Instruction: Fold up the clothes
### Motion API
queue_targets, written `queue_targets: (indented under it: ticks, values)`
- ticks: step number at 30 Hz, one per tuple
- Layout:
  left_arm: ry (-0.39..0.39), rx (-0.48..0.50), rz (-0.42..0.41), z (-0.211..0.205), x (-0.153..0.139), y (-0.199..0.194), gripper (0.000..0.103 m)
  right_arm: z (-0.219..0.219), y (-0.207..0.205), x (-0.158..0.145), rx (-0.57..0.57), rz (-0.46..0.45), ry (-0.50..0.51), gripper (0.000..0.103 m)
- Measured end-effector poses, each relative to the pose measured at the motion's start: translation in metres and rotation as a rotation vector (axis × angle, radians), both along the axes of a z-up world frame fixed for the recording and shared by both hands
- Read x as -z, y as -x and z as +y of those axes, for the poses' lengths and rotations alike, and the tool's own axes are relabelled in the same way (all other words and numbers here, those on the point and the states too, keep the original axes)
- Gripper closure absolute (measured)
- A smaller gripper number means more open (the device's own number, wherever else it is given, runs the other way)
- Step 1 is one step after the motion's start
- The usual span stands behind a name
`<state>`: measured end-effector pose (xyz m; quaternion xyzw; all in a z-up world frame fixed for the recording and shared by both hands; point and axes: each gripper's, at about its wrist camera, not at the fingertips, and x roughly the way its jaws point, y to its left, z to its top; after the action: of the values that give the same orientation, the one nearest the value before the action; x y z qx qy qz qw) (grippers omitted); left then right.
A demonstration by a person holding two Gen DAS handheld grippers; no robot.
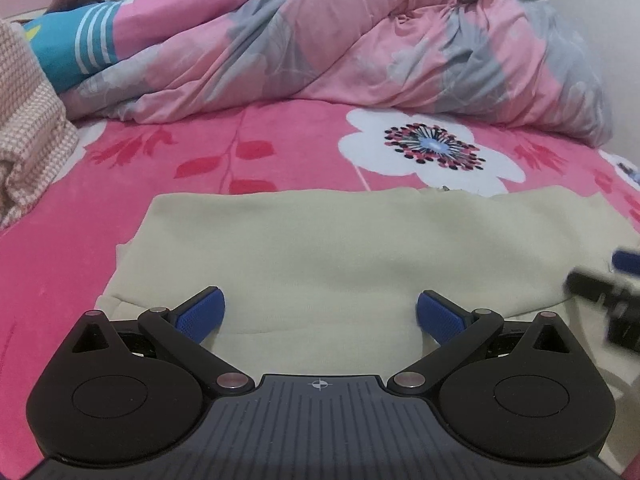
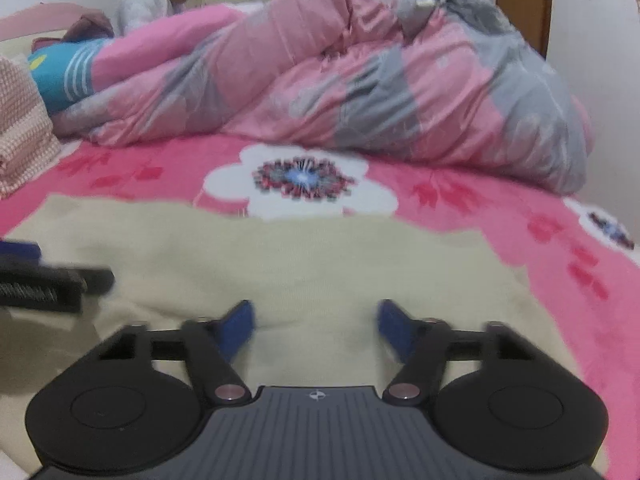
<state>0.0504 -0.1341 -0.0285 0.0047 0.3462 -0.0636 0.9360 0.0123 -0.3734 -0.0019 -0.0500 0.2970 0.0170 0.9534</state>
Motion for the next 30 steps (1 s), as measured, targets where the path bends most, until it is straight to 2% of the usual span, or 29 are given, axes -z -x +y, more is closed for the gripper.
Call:
queue_targets:
  ticks: [4, 6, 11, 17, 20, 23, 27, 30]
  values:
    - [-0.004, -0.001, -0.009, -0.001, 0.001, 0.0, 0.0, -0.002, -0.016, -0.013, -0.002, -0.022, -0.002, 0.048]
    - [-0.003, 0.002, -0.01, -0.001, 0.002, -0.001, 0.0, -0.004, -0.034, -0.003, 0.009, 0.019, -0.011, 0.05]
    - [0.0, 0.004, -0.015, -0.001, 0.003, -0.002, 0.0, -0.019, -0.057, 0.017, 0.035, 0.069, -0.092, 0.047]
    - [-0.005, 0.0, -0.018, -0.003, 0.002, -0.001, 0.0, -0.021, -0.059, 0.017, 0.031, 0.085, -0.106, 0.046]
    - [-0.039, -0.032, 0.002, -0.005, -0.01, 0.0, 0.0, -0.021, -0.059, 0.018, 0.03, 0.078, -0.106, 0.046]
    - [-0.068, -0.059, -0.043, -0.006, -0.02, 0.004, 0.0, -0.019, -0.056, 0.019, 0.031, 0.063, -0.095, 0.046]
    - [-0.02, -0.047, -0.007, 0.003, -0.002, -0.003, 0.0, -0.02, -0.053, 0.02, 0.031, 0.047, -0.095, 0.046]
    - [-0.028, -0.048, -0.012, 0.001, 0.0, -0.001, 0.0, -0.02, -0.051, 0.021, 0.031, 0.033, -0.094, 0.046]
